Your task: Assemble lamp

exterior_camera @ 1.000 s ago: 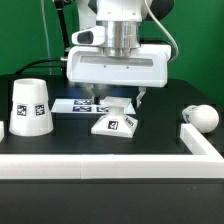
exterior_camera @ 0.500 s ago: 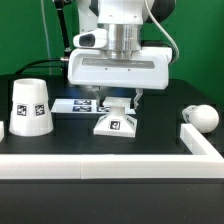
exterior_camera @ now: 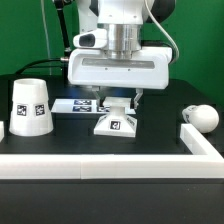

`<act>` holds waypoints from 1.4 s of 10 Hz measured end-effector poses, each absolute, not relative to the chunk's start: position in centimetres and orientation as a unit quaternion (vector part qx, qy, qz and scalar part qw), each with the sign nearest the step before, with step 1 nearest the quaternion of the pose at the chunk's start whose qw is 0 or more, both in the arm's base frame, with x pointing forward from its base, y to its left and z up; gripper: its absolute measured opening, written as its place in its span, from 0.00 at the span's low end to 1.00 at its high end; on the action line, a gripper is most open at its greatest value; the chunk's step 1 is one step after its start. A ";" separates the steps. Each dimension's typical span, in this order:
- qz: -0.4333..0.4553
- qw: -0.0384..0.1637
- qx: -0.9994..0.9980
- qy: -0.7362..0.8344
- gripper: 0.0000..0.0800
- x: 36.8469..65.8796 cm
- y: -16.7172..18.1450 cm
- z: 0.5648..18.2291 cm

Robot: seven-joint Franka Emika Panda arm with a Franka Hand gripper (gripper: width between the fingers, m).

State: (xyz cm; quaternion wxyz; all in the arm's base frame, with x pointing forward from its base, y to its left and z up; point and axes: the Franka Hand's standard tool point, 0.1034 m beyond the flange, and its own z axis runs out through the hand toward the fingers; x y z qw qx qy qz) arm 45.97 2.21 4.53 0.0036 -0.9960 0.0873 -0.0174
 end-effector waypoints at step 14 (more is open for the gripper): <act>-0.119 0.022 -0.993 -0.002 0.67 59.9 10.4 4.7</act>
Offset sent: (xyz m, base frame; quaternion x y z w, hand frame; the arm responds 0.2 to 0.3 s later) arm 0.0449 0.0360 -0.0173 0.0093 -0.0035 -0.0548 0.9984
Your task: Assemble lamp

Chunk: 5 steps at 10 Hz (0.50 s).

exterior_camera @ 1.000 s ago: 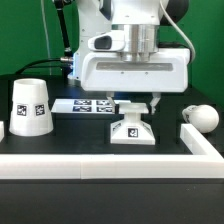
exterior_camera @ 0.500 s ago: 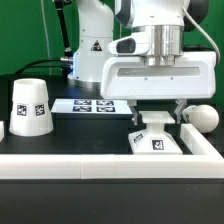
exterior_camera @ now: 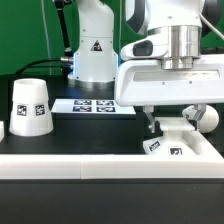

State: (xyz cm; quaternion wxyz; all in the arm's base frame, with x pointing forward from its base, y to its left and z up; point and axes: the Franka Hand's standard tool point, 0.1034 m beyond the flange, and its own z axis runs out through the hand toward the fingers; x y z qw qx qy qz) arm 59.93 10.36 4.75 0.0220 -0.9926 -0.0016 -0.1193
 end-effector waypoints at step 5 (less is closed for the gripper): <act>-0.118 0.022 -0.993 -0.002 0.85 60.0 10.4 4.7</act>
Offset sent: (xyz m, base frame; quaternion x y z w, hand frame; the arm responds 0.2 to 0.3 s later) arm 0.0000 0.0000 0.0000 0.0000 0.0000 0.0000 1.0000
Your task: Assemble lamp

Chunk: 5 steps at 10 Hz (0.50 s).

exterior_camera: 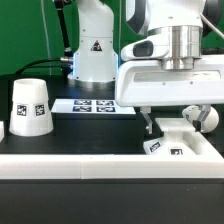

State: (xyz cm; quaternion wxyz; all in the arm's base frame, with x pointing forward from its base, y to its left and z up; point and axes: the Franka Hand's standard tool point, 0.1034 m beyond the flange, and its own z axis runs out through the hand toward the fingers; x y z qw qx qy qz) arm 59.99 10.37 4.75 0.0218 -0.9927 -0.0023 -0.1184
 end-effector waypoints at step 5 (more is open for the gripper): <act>-0.103 0.024 -0.994 0.016 0.87 56.1 9.5 5.9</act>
Offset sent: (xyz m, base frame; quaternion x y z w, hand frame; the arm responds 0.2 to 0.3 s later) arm -0.0578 -0.0184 0.0207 -0.0296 -0.0255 0.0562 0.9977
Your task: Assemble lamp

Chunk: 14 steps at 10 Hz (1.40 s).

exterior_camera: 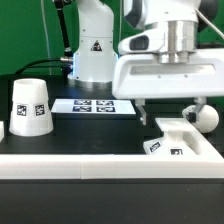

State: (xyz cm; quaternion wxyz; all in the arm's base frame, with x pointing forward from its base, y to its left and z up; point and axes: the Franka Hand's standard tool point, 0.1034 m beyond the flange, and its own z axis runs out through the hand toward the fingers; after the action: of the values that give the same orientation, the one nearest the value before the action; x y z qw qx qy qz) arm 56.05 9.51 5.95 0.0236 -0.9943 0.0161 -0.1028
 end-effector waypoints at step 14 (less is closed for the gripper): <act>-0.085 0.030 -0.989 -0.114 0.87 49.8 16.7 8.1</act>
Offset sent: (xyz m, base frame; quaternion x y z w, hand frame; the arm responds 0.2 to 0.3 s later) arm -0.0479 0.0056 0.0166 0.0180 -0.0131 0.0615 0.9979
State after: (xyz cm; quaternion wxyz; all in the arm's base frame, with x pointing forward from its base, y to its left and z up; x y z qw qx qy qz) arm 49.78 16.72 8.07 0.0304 -0.9894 -0.1139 -0.0853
